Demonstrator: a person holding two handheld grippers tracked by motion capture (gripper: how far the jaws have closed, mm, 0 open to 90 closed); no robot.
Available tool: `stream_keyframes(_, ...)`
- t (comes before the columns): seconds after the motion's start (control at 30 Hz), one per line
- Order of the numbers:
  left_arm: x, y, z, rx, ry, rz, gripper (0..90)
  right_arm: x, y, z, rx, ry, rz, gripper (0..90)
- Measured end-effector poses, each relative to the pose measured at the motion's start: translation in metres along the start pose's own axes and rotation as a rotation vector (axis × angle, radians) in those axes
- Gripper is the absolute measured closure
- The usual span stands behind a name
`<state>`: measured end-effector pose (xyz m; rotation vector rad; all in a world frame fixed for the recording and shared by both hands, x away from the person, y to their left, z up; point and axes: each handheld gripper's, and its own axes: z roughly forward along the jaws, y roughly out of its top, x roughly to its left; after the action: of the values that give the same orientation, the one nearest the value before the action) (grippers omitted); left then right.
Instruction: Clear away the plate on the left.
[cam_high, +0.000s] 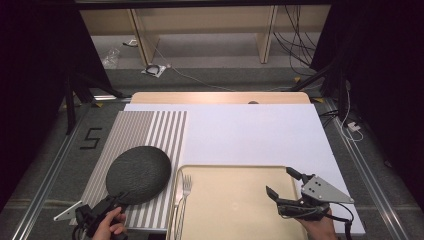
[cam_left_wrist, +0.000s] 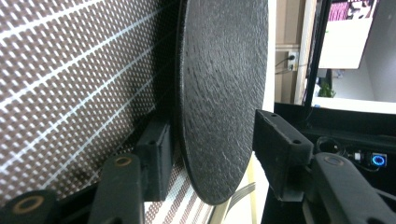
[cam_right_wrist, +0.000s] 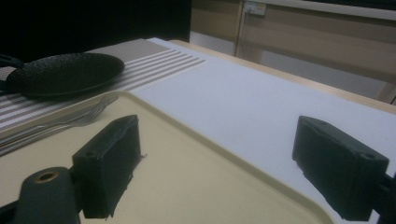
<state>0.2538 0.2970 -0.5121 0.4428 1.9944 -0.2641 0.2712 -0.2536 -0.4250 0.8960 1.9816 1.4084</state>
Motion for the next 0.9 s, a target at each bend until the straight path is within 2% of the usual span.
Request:
stream_keyframes(0.33,0.003,-0.001,0.005,-0.021,-0.016,-0.028,58.8,0.001,0.000,0.000,0.001,0.001,-0.003,16.2)
stream_keyframes(0.7,0.006,-0.001,0.010,-0.033,-0.007,-0.036,66.5,0.001,0.000,0.001,0.003,0.004,-0.006,16.2)
stream_keyframes(0.9,0.006,-0.001,0.012,-0.041,-0.005,-0.033,67.7,0.001,0.000,0.001,0.008,0.005,-0.005,16.2)
